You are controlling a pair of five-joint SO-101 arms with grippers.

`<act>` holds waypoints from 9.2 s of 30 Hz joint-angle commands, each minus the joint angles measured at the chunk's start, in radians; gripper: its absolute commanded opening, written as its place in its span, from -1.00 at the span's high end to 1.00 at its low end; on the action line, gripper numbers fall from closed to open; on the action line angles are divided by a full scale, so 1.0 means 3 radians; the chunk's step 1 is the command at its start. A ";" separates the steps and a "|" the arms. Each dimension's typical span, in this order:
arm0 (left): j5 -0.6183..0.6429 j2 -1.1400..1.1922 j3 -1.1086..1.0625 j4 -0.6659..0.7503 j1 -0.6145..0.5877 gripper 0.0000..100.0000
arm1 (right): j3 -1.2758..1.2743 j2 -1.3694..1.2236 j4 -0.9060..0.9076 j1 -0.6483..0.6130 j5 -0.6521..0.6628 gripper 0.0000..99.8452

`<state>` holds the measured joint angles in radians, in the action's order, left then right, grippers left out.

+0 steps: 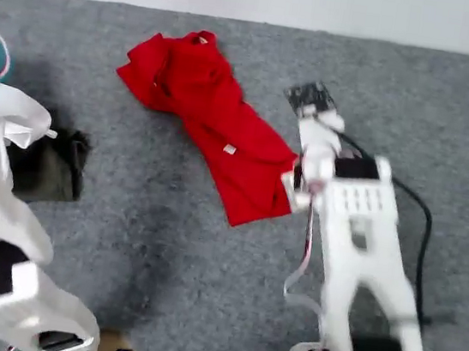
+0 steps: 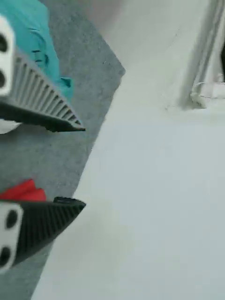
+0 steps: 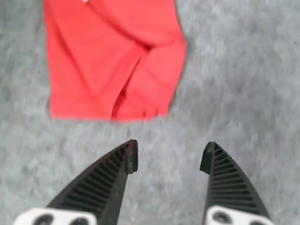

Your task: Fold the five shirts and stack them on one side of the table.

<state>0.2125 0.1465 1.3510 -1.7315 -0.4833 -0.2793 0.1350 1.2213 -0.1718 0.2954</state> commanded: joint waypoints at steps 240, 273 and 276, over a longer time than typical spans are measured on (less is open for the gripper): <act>0.1187 0.0312 -0.4329 0.0353 0.2516 0.56 | 0.2588 -0.1583 0.1915 0.2943 0.1401 0.59; 0.0194 0.2557 -0.2754 -0.0082 0.3365 0.98 | 0.2041 -0.1107 0.1915 0.2826 0.1396 0.59; -0.0240 0.2404 -0.2759 -0.0082 0.2992 0.98 | 0.2041 -0.1107 0.1915 0.2841 0.1396 0.59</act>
<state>0.2739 0.8953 0.5409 -1.7269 0.5478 0.3284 -0.2409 1.7568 0.6828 0.7250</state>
